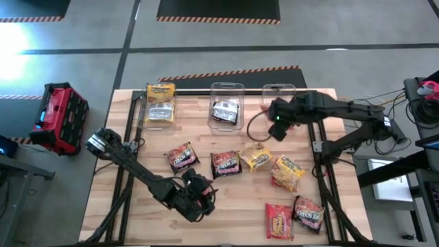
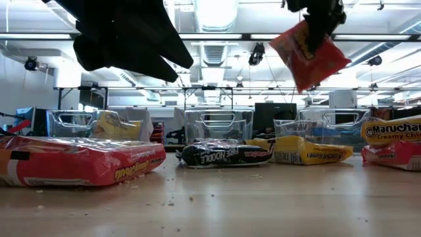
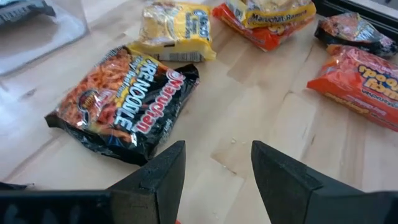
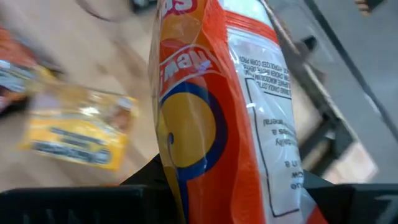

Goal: Sort Maruchan noodles
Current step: Put the orange noodle pack into the right transparent bin

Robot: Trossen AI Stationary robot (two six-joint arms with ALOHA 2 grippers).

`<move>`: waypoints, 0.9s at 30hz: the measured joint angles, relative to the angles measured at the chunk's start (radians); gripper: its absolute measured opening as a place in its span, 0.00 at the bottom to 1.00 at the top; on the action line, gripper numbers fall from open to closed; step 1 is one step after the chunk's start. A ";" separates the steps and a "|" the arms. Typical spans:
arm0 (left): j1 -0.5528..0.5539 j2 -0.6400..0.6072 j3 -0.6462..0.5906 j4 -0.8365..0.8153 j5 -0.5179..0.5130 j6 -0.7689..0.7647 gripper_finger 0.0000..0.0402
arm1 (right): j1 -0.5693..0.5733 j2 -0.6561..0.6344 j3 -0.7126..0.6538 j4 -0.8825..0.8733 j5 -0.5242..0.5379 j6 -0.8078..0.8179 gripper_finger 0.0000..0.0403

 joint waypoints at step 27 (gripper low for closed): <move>0.066 0.001 -0.006 -0.108 -0.149 0.006 0.41 | -0.495 0.292 -0.023 -0.065 0.084 -0.599 0.27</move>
